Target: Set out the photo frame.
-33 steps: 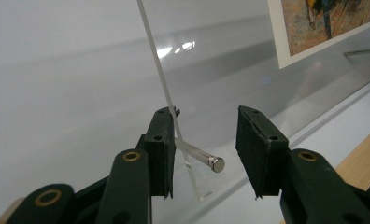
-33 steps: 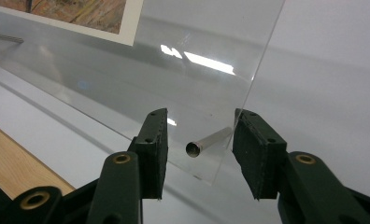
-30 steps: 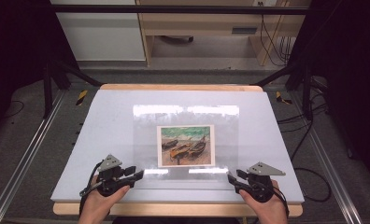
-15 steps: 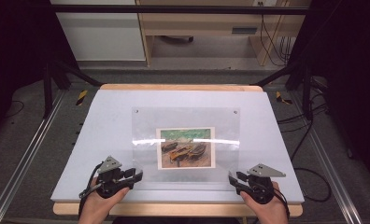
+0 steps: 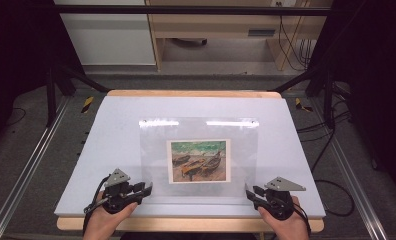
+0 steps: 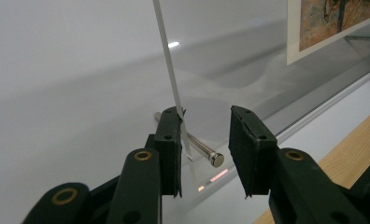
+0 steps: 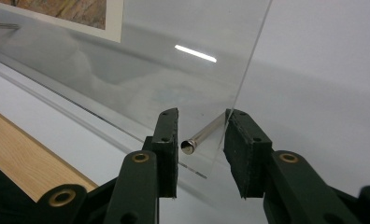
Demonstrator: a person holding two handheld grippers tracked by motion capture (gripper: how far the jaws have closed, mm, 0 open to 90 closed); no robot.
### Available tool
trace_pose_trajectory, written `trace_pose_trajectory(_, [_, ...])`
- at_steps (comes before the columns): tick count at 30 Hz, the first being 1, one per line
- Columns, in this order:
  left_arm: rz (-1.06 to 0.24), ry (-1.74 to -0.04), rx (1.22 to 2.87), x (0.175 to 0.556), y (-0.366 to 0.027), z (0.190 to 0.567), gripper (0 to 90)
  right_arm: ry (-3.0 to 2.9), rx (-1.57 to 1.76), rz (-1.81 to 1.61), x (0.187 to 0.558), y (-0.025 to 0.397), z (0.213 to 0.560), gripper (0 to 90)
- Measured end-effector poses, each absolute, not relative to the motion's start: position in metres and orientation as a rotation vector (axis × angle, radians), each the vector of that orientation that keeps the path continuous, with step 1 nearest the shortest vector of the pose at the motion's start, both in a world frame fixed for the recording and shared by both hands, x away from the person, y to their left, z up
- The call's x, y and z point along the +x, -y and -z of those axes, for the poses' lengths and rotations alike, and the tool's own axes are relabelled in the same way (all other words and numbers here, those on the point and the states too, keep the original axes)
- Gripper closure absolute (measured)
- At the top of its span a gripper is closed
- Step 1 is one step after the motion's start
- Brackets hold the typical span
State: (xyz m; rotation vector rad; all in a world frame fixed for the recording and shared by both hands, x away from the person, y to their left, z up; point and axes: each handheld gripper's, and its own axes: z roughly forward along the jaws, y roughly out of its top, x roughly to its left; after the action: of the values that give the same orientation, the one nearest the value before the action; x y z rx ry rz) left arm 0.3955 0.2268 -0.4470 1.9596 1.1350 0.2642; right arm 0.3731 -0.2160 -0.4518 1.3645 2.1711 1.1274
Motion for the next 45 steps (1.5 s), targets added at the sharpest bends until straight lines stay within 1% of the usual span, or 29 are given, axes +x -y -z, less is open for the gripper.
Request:
trace_pose_trajectory(29, [-0.222,-1.115,2.022,0.3904,-0.2288,0.4508,66.1,-2.206,1.356,-1.096,0.3663,0.2159,0.4564,68.1])
trace_pose_trajectory(45, [-0.222,-1.106,2.036,0.3897,-0.2291,0.4518,66.5,-2.218,1.363,-1.084,0.3649,0.2151,0.4572,68.3])
